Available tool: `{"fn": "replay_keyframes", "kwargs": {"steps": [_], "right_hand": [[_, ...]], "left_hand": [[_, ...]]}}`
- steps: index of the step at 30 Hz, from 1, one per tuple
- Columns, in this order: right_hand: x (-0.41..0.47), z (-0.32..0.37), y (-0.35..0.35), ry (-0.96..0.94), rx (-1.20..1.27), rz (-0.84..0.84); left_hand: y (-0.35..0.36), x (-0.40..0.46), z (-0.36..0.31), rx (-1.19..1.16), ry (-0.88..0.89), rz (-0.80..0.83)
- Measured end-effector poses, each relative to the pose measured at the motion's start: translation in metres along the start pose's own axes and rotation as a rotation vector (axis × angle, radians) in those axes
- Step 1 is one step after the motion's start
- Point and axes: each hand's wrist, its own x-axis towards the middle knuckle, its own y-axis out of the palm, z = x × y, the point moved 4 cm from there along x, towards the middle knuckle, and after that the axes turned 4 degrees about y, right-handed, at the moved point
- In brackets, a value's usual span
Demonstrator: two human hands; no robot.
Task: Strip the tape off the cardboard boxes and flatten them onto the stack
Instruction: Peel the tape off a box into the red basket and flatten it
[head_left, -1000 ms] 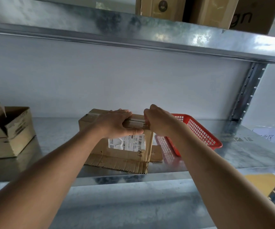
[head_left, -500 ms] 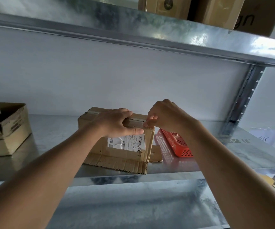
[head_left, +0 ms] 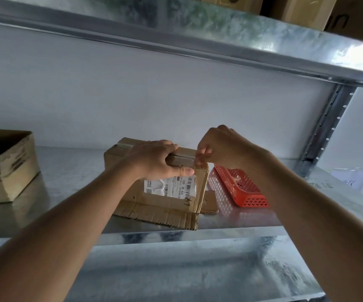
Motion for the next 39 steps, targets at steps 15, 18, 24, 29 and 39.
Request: {"fn": "replay_keyframes", "kwargs": {"steps": [15, 18, 24, 29, 39], "right_hand": [[-0.012, -0.015, 0.004, -0.004, 0.188, 0.060], [-0.013, -0.015, 0.003, -0.013, 0.173, 0.022], [-0.011, -0.022, 0.008, 0.066, 0.312, -0.042], [-0.007, -0.019, 0.007, 0.086, 0.261, -0.094], [-0.013, -0.032, 0.009, 0.101, 0.412, -0.040]], "left_hand": [[0.004, -0.001, 0.003, -0.025, 0.014, -0.027], [0.004, -0.002, 0.003, -0.035, 0.003, -0.021], [0.000, -0.005, -0.001, -0.025, -0.005, -0.019], [0.000, -0.005, -0.004, -0.019, -0.013, -0.007], [0.000, -0.003, -0.002, -0.002, -0.048, 0.002]]}}
